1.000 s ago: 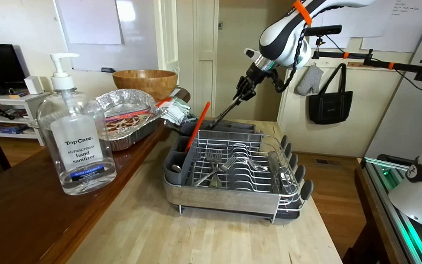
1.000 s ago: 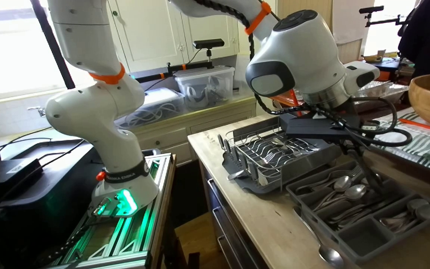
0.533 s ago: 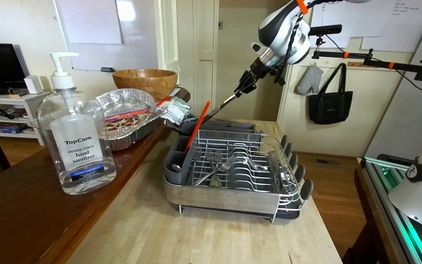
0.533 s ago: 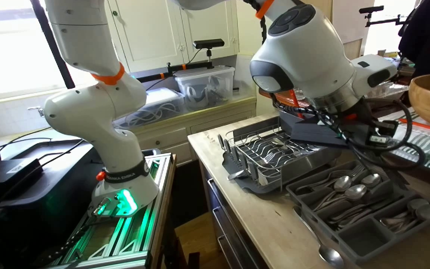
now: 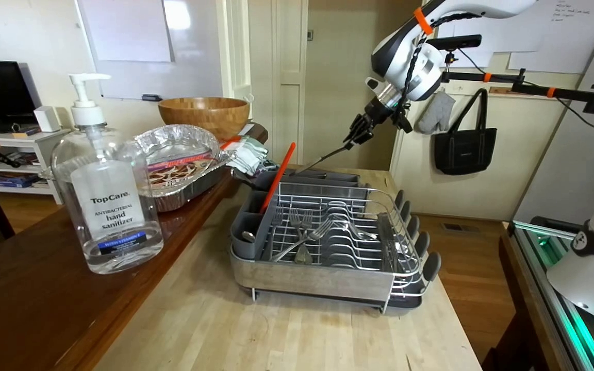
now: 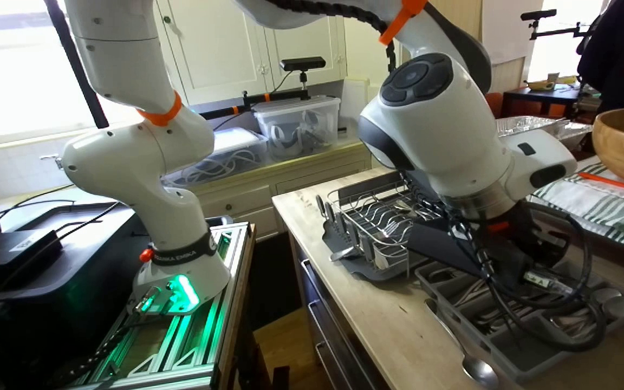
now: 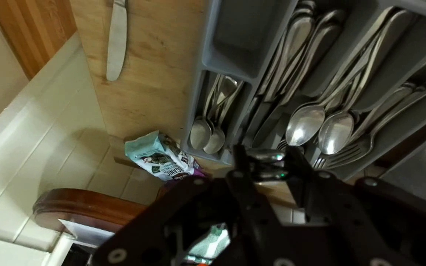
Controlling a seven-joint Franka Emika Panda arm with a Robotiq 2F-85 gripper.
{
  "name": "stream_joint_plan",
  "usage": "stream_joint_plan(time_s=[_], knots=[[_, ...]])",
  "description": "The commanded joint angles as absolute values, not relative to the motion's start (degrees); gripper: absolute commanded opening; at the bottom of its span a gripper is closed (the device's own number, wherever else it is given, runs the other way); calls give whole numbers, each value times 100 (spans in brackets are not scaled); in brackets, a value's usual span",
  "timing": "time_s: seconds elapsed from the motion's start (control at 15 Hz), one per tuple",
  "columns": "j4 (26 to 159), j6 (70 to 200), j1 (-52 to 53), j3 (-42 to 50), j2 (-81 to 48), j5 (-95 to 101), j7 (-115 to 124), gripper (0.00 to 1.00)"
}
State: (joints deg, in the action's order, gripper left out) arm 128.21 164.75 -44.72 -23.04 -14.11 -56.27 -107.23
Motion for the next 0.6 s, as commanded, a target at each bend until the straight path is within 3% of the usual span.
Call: stream_joint_plan(time_s=[0.0, 0.53], knots=[[12982, 16392, -4528, -2512, -1421, -5965, -11234, 7], [13092, 17262, -4170, -2192, -2044, -5348, -10559, 7]])
